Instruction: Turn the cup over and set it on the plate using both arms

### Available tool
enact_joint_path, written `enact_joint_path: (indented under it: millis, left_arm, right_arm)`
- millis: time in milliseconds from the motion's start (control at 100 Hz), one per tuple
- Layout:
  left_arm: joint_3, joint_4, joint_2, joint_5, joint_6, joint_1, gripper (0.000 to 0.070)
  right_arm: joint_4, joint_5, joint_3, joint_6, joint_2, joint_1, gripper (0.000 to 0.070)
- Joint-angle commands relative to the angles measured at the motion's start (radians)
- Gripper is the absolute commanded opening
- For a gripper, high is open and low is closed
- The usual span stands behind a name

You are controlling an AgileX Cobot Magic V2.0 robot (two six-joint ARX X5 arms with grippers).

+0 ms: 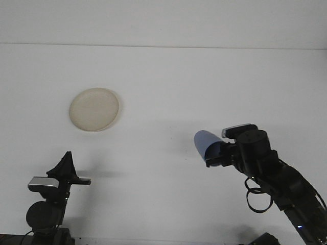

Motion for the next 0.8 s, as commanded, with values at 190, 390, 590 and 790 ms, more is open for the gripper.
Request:
enact_joint_path:
  millis: [190,390,590,790]
  left_arm:
    - [-0.019,0.013,-0.001,0.005,0.001,-0.002,0.0011]
    - [-0.019,0.013,-0.002,0.005,0.001,-0.002,0.0011]
    - [-0.019,0.013,-0.002,0.005,0.001,-0.002,0.0011]
    - [-0.019,0.013,-0.002,0.005,0.001,-0.002,0.0011]
  right_arm:
    - [-0.150,-0.008,0.209,0.126,0.240,0.140,0.0000]
    - [-0.380,-0.042,0.371,0.087,0.487,0.191,0.0000]
    - [-0.446,-0.060,0.452,0.046,0.653,0.238,0.0000]
    - [-0.439,-0.083,0.453,0.031,0.723,0.255,0.0000]
